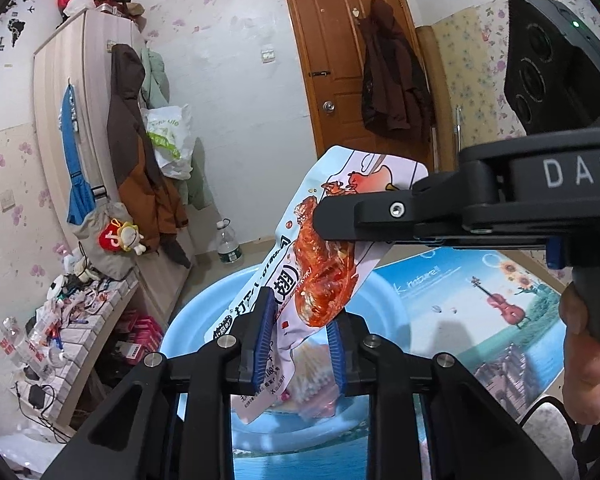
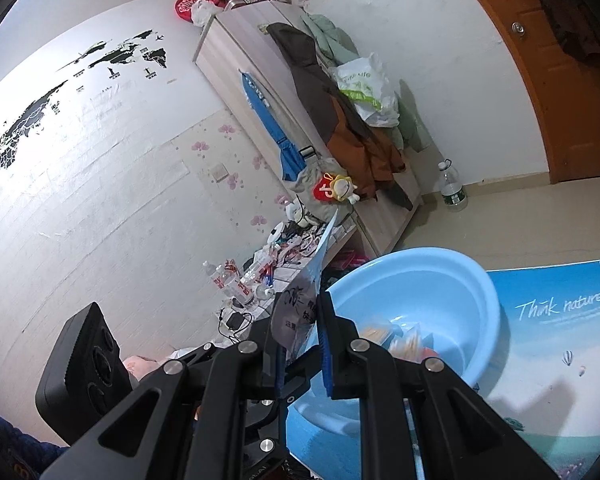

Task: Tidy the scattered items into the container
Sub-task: 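Lift and carry the snack packet over the blue basin with the left gripper, then lower the snack packet into the basin and open the left gripper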

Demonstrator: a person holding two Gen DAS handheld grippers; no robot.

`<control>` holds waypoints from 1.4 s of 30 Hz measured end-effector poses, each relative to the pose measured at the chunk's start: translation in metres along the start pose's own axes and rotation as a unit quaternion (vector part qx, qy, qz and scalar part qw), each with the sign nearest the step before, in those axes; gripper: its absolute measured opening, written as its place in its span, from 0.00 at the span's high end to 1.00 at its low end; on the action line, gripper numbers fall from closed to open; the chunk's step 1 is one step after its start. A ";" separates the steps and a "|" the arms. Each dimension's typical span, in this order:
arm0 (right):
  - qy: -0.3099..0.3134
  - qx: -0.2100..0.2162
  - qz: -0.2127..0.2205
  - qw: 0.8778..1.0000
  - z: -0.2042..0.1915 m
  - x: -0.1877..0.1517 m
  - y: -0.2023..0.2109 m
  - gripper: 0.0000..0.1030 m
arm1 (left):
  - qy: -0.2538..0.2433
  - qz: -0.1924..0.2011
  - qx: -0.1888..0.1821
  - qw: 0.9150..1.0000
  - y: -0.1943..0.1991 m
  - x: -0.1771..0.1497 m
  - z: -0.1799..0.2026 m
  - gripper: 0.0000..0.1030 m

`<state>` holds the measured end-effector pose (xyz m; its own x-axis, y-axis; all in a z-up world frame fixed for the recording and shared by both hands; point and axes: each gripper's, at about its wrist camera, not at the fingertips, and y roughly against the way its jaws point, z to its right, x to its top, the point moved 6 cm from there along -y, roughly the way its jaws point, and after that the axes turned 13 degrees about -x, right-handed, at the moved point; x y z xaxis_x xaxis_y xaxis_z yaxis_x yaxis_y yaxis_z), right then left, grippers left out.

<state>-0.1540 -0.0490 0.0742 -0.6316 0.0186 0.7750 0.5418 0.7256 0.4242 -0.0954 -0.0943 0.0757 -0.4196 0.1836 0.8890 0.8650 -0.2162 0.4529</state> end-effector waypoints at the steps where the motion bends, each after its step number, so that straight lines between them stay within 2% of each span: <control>1: 0.000 0.000 -0.003 1.000 0.001 0.000 -0.005 0.86 | 0.000 -0.003 0.001 1.000 -0.002 -0.002 -0.002 0.77; 31: -0.015 -0.023 -0.069 0.997 0.032 -0.026 -0.089 0.86 | 0.041 -0.062 -0.001 0.997 -0.047 -0.044 -0.030 0.79; 39: -0.023 -0.029 -0.081 0.996 0.041 -0.033 -0.099 0.86 | 0.044 -0.074 0.004 0.996 -0.054 -0.049 -0.032 0.78; 42: -0.026 -0.032 -0.084 0.996 0.043 -0.034 -0.101 0.86 | 0.049 -0.078 0.006 0.996 -0.055 -0.050 -0.034 0.74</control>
<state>-0.2113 -0.0933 -0.0148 -0.7428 -0.0622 0.6667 0.4599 0.6762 0.5755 -0.1315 -0.1240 0.0081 -0.5740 0.1201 0.8100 0.7896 -0.1812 0.5863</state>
